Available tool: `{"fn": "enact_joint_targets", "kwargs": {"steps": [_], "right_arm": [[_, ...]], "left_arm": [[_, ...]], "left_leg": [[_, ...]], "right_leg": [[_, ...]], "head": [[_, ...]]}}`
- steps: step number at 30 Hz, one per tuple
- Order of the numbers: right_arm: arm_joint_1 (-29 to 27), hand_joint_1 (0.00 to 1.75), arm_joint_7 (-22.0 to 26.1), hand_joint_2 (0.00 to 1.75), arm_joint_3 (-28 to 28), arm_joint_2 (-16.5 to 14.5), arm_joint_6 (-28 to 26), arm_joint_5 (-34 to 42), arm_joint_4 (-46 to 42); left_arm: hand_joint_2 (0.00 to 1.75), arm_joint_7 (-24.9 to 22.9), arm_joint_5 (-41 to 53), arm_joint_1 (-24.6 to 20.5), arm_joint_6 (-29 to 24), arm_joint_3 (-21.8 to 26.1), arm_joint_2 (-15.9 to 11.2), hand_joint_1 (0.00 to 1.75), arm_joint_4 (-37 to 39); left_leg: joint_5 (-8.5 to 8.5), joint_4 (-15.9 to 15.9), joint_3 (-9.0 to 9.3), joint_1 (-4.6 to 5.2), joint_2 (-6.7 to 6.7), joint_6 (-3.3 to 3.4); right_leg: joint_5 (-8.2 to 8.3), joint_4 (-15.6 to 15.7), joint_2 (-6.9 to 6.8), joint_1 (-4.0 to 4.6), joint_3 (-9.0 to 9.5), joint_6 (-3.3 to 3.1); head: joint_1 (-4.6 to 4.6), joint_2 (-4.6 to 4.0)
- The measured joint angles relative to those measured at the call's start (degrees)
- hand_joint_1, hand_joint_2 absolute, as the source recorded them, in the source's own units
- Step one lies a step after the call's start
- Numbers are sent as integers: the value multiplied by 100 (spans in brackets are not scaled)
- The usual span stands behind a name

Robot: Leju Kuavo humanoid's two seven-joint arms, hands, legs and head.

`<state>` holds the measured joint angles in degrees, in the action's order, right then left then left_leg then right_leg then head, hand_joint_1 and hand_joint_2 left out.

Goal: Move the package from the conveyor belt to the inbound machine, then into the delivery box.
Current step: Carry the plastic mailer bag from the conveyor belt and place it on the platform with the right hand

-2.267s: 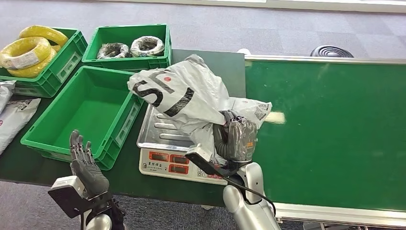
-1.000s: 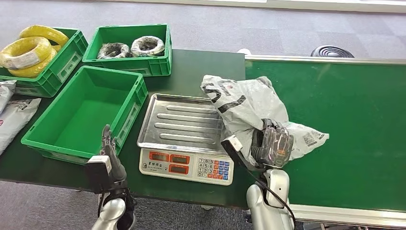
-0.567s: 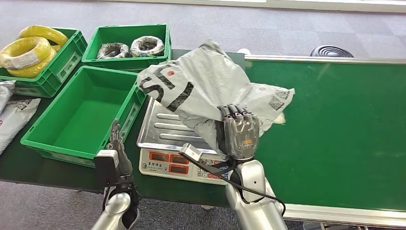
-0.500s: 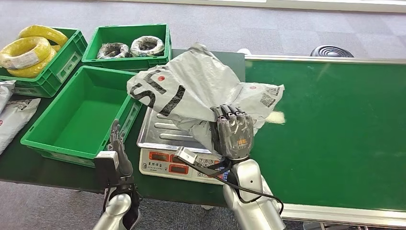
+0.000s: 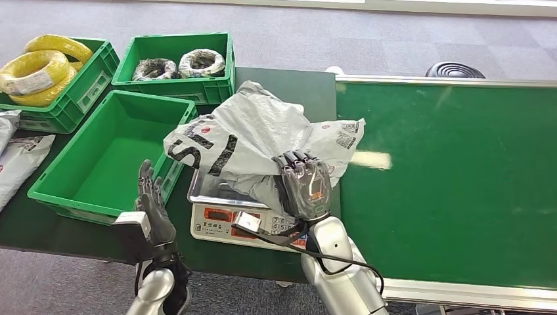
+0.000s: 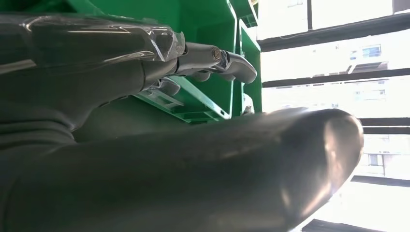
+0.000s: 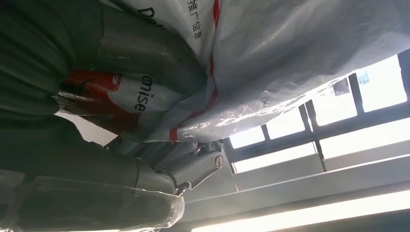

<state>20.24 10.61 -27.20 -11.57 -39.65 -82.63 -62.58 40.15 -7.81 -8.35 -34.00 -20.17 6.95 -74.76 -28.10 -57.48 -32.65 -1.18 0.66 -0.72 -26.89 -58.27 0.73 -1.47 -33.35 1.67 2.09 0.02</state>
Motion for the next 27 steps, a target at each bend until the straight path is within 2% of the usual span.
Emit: {"fn": "enact_joint_targets", "kwargs": {"steps": [1, 2, 15, 21, 27], "right_arm": [[-12, 23, 8, 44, 4, -2, 0, 15, 5], [-20, 0, 9, 0, 10, -4, 0, 27, 8], [-75, 0, -210, 0, 105, -10, -1, -193, -40], [-191, 0, -325, 0, 149, -9, -2, -346, -372], [-326, 0, -220, 0, 245, -8, -2, -187, -856]], "left_arm": [[0, 0, 15, 45, 7, 13, 0, 0, -72], [0, 0, 30, 87, 13, 25, 0, 0, -139], [0, 0, 120, 228, 132, 100, 0, 0, -406], [0, 0, 124, 196, 160, 103, 0, 0, -406], [0, 0, 156, 159, 161, 107, 0, 0, -406]], "left_leg": [[0, 0, 0, 0, 0, 0], [0, 0, 0, 0, 0, 0], [1, 0, 2, 0, 0, 0], [0, 0, 1, 0, 0, 0], [0, 0, 2, 0, 0, 0]], "right_leg": [[0, 0, 0, 0, 0, 0], [0, 0, 0, 0, 0, 0], [1, 0, 0, 0, 0, 0], [0, 0, 0, 0, -2, 0], [1, 1, 0, 0, -1, 0]], "head": [[-1, 0], [0, 0], [0, 0], [0, 0], [1, 0]]}}
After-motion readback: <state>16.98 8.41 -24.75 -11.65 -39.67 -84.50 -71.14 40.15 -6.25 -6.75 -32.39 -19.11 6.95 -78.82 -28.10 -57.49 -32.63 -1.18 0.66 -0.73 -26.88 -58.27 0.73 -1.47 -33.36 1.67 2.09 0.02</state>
